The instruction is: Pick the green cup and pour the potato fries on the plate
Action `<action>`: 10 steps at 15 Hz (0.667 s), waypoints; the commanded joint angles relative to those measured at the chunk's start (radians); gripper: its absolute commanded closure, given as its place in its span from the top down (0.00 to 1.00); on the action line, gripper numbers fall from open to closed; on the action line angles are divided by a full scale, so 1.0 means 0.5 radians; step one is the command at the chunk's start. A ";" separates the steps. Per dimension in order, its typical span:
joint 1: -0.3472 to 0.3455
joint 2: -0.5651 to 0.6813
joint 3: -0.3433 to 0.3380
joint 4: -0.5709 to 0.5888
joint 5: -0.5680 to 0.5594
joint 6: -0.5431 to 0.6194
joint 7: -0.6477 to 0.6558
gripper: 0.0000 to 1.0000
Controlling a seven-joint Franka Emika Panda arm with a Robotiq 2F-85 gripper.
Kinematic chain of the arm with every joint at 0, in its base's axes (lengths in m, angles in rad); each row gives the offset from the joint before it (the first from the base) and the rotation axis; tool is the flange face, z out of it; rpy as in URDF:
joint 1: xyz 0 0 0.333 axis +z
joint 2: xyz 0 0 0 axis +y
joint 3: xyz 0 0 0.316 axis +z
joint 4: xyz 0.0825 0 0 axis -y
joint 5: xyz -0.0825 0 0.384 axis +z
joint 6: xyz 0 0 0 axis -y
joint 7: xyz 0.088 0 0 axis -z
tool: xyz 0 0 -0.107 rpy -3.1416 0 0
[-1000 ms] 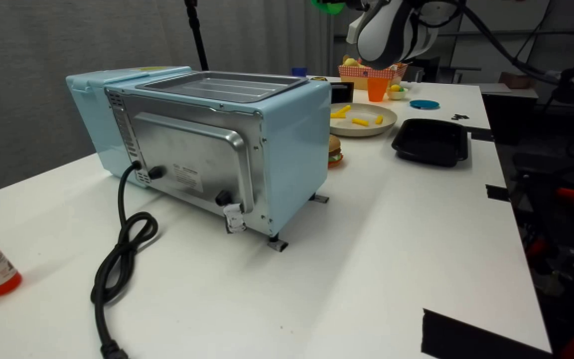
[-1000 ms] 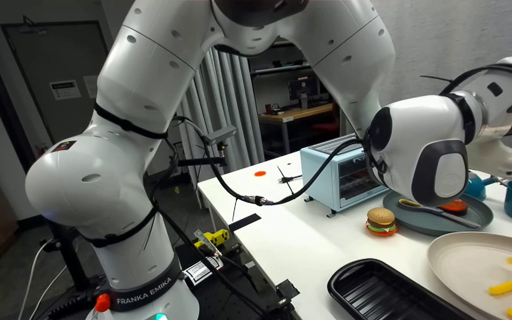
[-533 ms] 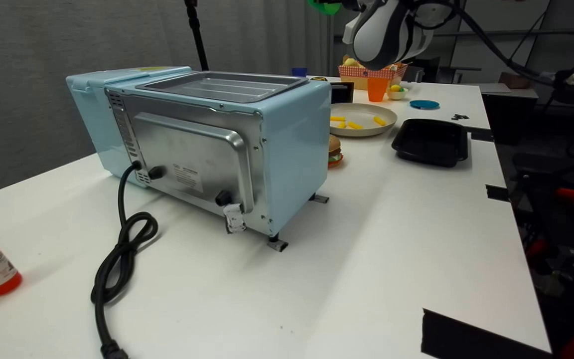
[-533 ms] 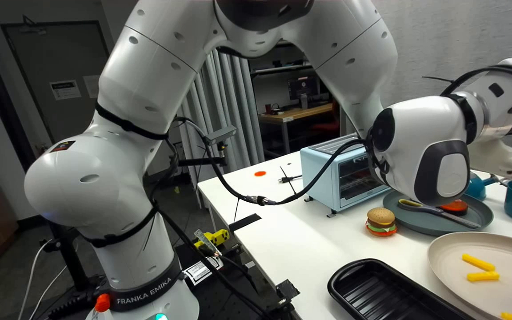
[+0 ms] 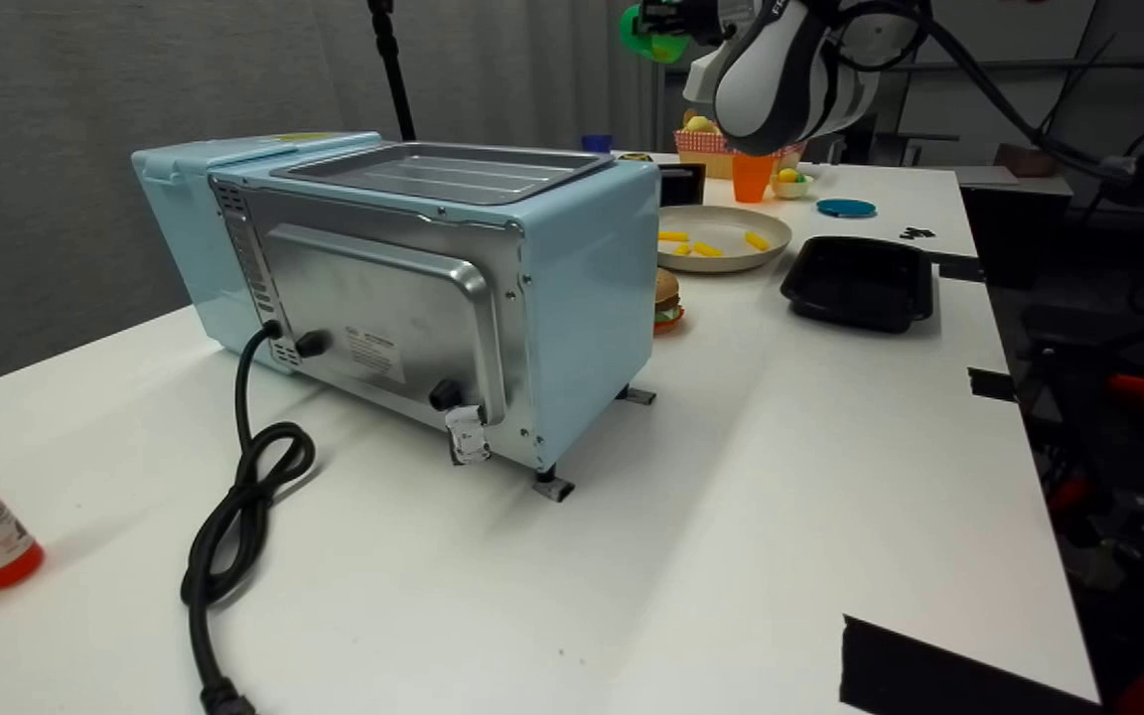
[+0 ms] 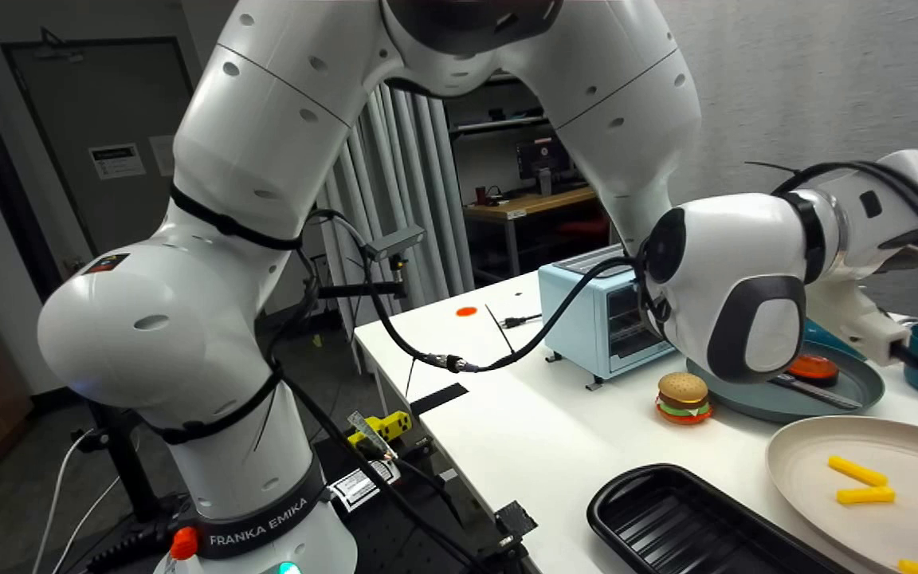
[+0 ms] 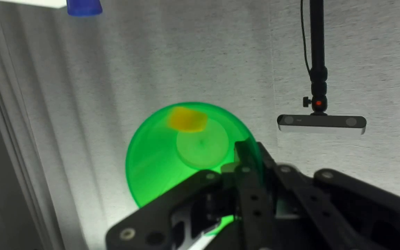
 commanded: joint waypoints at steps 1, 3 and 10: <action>-0.094 -0.164 0.125 -0.242 -0.038 -0.082 0.251 0.02; -0.110 -0.203 0.152 -0.308 -0.052 -0.055 0.340 0.02; -0.097 -0.278 0.145 -0.391 -0.042 -0.054 0.384 0.02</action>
